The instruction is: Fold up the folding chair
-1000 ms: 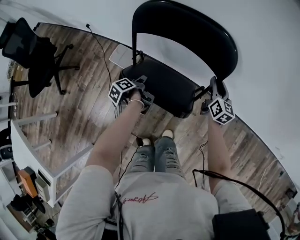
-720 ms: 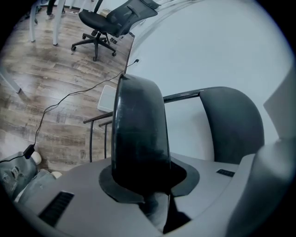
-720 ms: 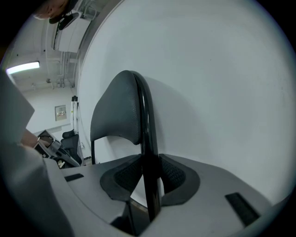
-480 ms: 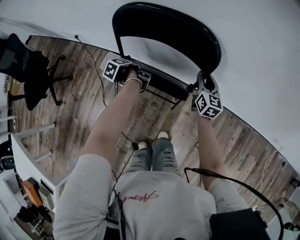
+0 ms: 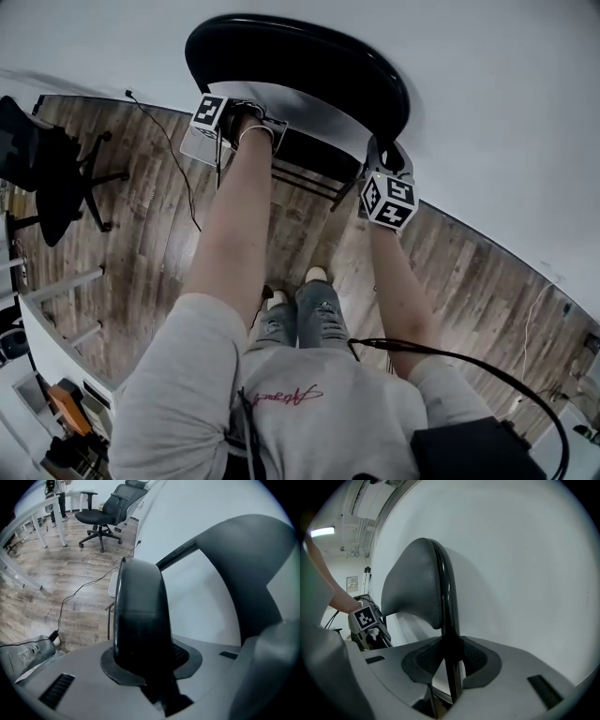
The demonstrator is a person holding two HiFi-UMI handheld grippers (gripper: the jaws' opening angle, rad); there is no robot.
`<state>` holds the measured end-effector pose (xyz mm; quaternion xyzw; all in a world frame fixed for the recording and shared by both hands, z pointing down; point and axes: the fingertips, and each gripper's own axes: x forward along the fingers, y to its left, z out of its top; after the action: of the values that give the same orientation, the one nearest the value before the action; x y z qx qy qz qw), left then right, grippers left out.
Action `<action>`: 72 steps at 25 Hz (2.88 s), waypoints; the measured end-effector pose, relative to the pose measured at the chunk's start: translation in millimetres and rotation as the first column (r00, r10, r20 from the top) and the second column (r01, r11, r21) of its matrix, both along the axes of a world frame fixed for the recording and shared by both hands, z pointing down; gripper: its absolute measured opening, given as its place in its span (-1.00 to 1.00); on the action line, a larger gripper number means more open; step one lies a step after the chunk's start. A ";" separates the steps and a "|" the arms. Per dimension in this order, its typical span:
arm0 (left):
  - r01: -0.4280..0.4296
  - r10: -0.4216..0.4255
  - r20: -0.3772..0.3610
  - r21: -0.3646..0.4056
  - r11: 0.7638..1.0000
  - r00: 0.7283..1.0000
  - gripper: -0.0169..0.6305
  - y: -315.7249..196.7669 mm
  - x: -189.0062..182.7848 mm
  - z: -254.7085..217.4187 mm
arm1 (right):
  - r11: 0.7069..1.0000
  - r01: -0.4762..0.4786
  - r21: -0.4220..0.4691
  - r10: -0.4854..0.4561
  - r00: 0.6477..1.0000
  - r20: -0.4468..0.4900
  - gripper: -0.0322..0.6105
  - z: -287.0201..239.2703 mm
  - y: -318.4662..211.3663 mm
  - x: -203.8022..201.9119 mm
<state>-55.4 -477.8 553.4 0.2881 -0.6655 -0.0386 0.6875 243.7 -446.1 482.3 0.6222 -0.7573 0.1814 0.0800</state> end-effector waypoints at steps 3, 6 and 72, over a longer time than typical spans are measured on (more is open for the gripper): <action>-0.001 0.002 0.015 -0.021 1.000 1.000 -0.55 -11.2 1.5 0.1 | 1.000 -0.009 -0.001 0.009 1.000 -0.009 -0.59 -1.3 -2.7 -1.1; -0.005 0.006 0.029 -0.040 0.999 1.000 -0.55 -22.8 3.6 0.3 | 1.000 -0.015 -0.008 0.014 1.000 -0.023 -0.59 -2.8 -4.8 -1.1; -0.867 0.060 0.878 0.479 -0.136 0.475 -0.84 355.4 39.3 -288.6 | 0.896 0.164 0.414 -0.126 0.985 -0.116 -0.79 -225.5 335.0 -168.6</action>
<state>-16.1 -122.3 264.7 0.8840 -0.4605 -0.0782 0.0171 75.0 -111.1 256.8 0.5738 -0.8187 -0.0200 -0.0102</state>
